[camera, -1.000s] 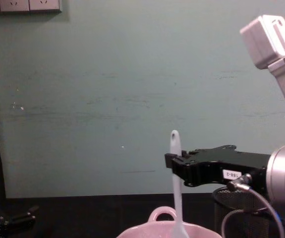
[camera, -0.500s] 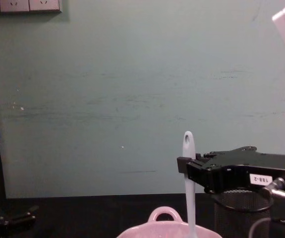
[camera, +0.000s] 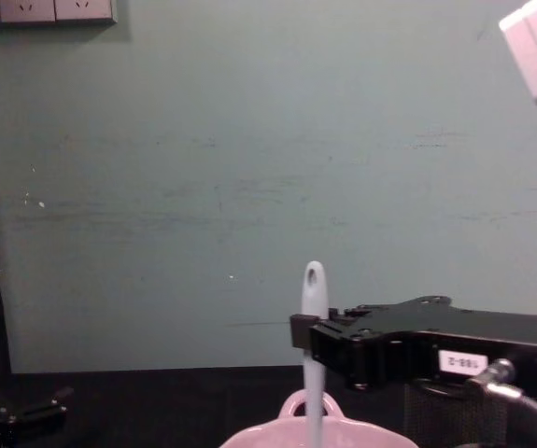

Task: Use the one hand to pick up the spoon and stir the clear water in the bowl.

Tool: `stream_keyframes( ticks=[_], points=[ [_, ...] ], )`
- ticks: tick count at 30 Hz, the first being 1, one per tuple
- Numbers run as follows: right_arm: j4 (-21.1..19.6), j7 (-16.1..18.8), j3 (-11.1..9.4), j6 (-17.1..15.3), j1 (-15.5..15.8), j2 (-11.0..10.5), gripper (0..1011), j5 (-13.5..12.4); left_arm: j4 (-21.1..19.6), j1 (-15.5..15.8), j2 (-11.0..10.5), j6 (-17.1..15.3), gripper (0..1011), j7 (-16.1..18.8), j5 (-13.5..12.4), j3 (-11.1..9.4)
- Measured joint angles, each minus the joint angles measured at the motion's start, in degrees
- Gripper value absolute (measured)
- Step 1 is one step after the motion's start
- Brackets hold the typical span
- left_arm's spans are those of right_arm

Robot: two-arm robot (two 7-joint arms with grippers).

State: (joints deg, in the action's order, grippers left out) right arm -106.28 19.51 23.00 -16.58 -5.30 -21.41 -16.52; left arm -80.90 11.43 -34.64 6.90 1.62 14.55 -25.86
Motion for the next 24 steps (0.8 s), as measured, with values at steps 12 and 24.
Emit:
stream_keyframes(
  ticks=[12, 24],
  points=[
    [3.7, -2.2, 1.7, 2.7, -2.4, 3.7, 129, 0.4, 0.0, 0.0, 0.0, 0.0, 1011, 0.0, 0.0, 0.0],
    [9.9, -5.1, 1.1, 6.6, -4.5, 7.8, 129, 2.7, 0.0, 0.0, 0.0, 0.0, 1011, 0.0, 0.0, 0.0]
  ],
)
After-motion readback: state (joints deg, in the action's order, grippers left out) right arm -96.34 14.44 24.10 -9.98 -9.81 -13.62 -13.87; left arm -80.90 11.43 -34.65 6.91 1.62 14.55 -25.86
